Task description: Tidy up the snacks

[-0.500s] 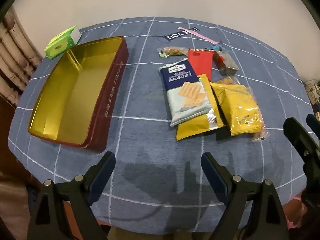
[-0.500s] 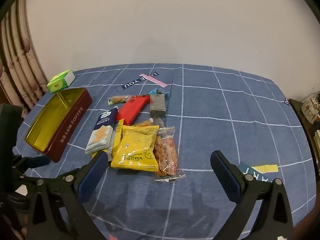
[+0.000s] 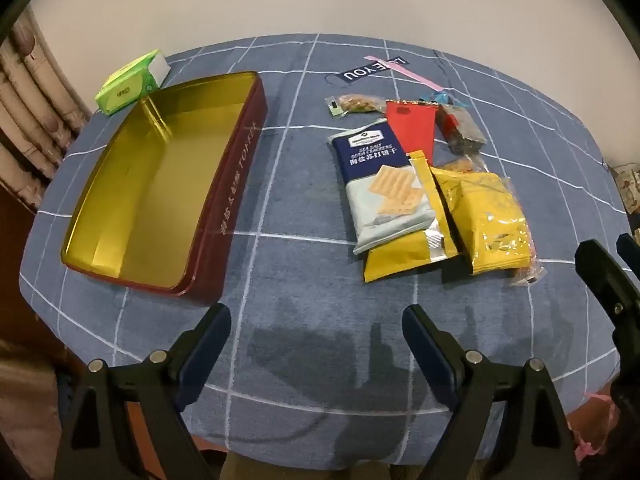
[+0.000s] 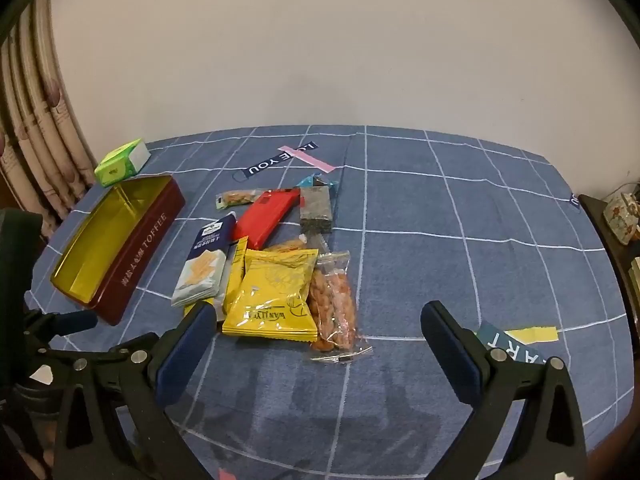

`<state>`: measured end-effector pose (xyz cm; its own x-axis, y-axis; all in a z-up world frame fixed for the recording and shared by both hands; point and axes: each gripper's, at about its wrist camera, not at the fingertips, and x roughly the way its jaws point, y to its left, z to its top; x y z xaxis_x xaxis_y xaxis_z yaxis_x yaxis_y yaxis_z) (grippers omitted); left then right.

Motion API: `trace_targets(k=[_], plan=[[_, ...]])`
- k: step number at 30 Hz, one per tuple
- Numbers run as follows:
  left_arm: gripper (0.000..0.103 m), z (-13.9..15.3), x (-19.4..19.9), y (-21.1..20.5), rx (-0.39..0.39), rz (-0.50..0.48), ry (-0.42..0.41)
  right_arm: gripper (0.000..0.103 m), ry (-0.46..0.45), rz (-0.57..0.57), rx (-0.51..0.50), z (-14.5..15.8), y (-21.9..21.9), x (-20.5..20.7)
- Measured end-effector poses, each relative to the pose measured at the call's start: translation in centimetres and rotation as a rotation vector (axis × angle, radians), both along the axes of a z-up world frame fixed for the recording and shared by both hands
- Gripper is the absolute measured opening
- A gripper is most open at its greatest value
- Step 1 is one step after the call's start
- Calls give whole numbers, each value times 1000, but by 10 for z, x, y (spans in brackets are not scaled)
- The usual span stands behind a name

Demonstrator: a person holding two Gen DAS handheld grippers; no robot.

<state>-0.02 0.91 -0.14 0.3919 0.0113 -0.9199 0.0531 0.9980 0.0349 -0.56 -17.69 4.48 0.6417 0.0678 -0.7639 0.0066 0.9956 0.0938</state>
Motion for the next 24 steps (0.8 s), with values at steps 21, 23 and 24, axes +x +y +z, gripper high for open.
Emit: trace_targets(k=[21,23,24], plan=[[89,3,-1,9,11,18,-49,101,11,5,-5,-4,-1,0],[89,5,-1,8,9,12,-59,101,13,4,-5,-5,-1,0],[89,5,-1,8,8,7,-66,101,13,5,-4,-5,-1,0]])
